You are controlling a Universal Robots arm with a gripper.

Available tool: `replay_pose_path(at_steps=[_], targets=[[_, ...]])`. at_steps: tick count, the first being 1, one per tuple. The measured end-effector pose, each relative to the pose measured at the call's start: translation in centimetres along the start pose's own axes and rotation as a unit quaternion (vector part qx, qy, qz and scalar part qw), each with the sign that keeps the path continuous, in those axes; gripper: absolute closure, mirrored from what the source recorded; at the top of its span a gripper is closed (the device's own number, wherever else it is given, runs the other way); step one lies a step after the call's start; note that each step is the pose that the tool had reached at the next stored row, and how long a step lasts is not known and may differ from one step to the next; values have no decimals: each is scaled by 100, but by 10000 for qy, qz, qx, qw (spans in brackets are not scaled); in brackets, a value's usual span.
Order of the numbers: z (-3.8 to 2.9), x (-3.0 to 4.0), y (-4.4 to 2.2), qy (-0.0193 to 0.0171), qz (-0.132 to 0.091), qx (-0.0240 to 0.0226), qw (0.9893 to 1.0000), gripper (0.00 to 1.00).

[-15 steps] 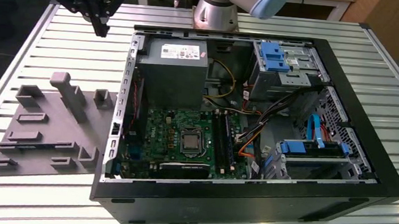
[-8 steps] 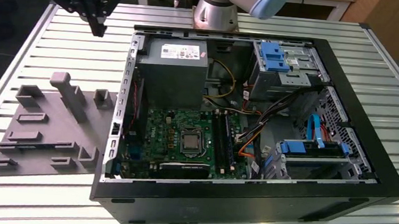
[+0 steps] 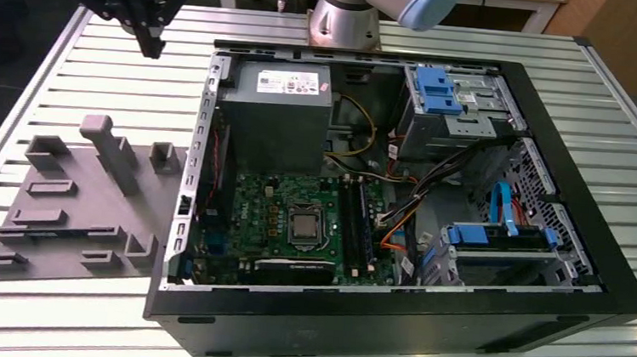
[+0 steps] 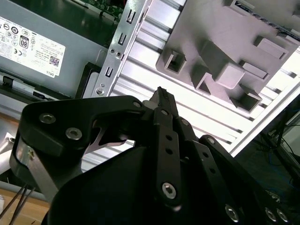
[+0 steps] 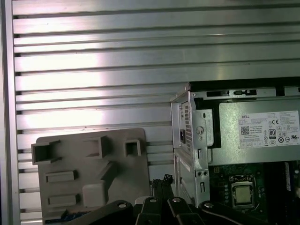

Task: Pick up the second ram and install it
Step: 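Reach for the second ram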

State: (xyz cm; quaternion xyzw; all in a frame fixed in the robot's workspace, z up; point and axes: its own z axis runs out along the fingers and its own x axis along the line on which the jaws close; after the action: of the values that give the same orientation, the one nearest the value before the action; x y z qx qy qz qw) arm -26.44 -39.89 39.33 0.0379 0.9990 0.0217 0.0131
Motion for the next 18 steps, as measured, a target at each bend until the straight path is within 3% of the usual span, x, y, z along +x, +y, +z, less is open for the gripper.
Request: replay_pose_path(at_steps=[18], targets=[[-3,94,-7,0,0,0,10000,89]])
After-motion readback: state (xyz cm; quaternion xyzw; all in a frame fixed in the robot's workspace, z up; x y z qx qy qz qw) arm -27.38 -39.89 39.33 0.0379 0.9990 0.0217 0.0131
